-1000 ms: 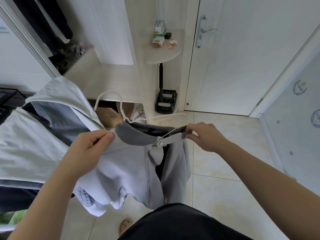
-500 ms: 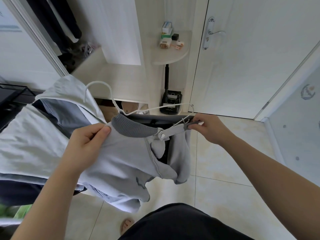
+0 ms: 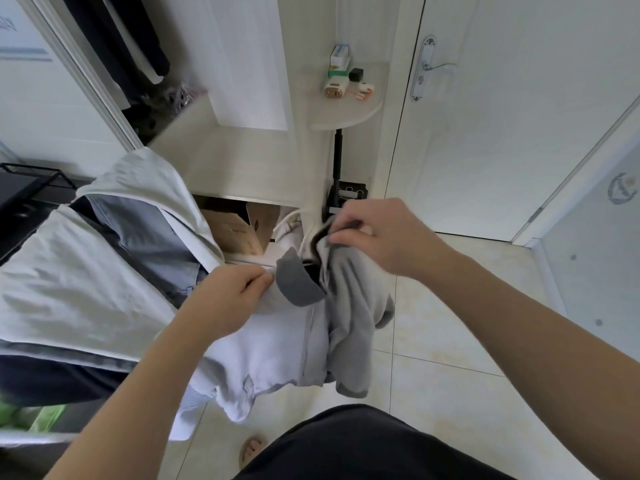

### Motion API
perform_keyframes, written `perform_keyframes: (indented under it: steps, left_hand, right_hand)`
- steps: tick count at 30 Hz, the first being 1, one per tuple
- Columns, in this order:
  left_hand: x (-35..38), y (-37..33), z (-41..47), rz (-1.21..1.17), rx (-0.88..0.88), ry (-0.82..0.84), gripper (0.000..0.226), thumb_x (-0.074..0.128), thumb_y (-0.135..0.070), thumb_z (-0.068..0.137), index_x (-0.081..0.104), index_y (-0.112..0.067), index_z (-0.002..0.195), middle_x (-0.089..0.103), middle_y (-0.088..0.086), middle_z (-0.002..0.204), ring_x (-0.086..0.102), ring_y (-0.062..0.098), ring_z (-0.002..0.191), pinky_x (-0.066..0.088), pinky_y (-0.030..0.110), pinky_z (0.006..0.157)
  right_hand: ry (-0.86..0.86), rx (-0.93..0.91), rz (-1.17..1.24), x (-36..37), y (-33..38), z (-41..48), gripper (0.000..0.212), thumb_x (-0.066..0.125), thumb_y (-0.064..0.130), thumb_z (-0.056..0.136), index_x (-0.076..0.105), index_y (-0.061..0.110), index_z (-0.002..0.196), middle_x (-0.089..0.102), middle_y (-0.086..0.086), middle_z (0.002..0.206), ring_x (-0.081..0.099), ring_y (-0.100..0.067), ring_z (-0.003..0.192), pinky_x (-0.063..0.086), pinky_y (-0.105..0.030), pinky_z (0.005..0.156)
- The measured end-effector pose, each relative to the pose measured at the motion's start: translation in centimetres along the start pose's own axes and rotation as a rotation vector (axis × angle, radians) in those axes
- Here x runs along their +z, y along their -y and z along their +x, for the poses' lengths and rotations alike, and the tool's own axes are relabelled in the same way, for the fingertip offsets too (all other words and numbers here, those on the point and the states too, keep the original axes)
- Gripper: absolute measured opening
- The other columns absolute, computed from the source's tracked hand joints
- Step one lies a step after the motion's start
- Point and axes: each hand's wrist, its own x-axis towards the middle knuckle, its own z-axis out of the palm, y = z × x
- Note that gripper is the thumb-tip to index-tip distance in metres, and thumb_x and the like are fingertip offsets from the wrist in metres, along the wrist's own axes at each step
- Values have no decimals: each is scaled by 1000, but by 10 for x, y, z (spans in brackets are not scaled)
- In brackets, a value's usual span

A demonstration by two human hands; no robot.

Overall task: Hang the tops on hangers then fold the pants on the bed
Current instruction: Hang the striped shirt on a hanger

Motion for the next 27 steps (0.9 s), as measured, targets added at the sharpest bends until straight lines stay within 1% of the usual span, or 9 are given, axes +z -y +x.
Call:
perform_keyframes:
  steps: [3, 6, 9, 10, 12, 16, 21, 24, 27]
  left_hand:
    - [-4, -8, 1, -150, 142, -170, 32, 54, -29, 103, 60, -25, 72, 54, -7, 60, 49, 10, 56, 35, 23, 53]
    - [-20, -10, -2, -269, 207, -337, 32, 51, -36, 100, 63, -18, 77, 53, 1, 63, 50, 14, 59, 38, 20, 55]
    - [-29, -17, -1, -238, 256, -321, 38, 48, -39, 99, 61, -11, 76, 51, 2, 62, 50, 17, 60, 43, 30, 59]
    - [-30, -21, 1, -203, 267, -298, 40, 47, -40, 99, 63, -10, 77, 53, 1, 62, 52, 19, 61, 45, 38, 60]
    - [-33, -32, 7, -129, 302, -277, 38, 45, -41, 99, 67, -15, 82, 60, -2, 66, 57, 20, 66, 47, 45, 60]
    - [-36, -43, 20, -92, 418, -202, 26, 49, -29, 101, 60, -29, 77, 56, -10, 70, 55, 12, 71, 45, 38, 65]
    - [-55, -12, 27, -162, 263, -355, 26, 50, -23, 99, 72, -9, 95, 68, -3, 87, 58, 13, 85, 40, 12, 78]
    - [-62, 5, 28, -141, 176, -363, 20, 54, -17, 103, 69, -8, 95, 68, 4, 90, 57, 20, 87, 39, 16, 77]
    - [-56, 4, 28, -171, 171, -350, 18, 54, -16, 104, 70, -11, 99, 69, -1, 95, 59, 20, 92, 42, 24, 81]
  right_hand:
    - [9, -189, 36, 12, 23, 4, 17, 68, 25, 92, 66, 11, 83, 65, 5, 110, 60, -11, 101, 45, -26, 93]
    - [-45, -80, 167, 7, 12, 1, 15, 63, 12, 98, 61, 3, 85, 45, -4, 136, 57, -13, 113, 45, -33, 101]
    - [0, 2, 238, 8, 7, -2, 17, 57, 16, 101, 56, 10, 85, 62, 7, 97, 56, -5, 77, 47, -26, 76]
    - [12, 13, 264, 11, 10, -3, 19, 58, 19, 101, 53, 18, 82, 59, 15, 78, 51, -3, 66, 44, -21, 69]
    - [-5, 30, 343, 16, 18, -2, 21, 64, 24, 97, 48, 24, 83, 51, 17, 64, 43, -1, 55, 39, -13, 58]
    - [111, 106, 437, 5, 24, 6, 21, 66, 26, 97, 57, 8, 95, 44, 6, 58, 41, -8, 51, 37, -15, 51]
    - [45, 121, 242, -27, 5, 6, 33, 57, 33, 102, 64, 14, 76, 52, 7, 59, 44, -3, 55, 35, -12, 55]
    - [43, 134, 189, -48, -3, 7, 33, 56, 42, 98, 67, 20, 76, 62, -5, 70, 50, -8, 62, 38, -16, 57]
    - [114, 133, 99, -54, -2, 12, 31, 56, 38, 100, 70, 23, 77, 67, 0, 73, 60, -18, 65, 45, -26, 62]
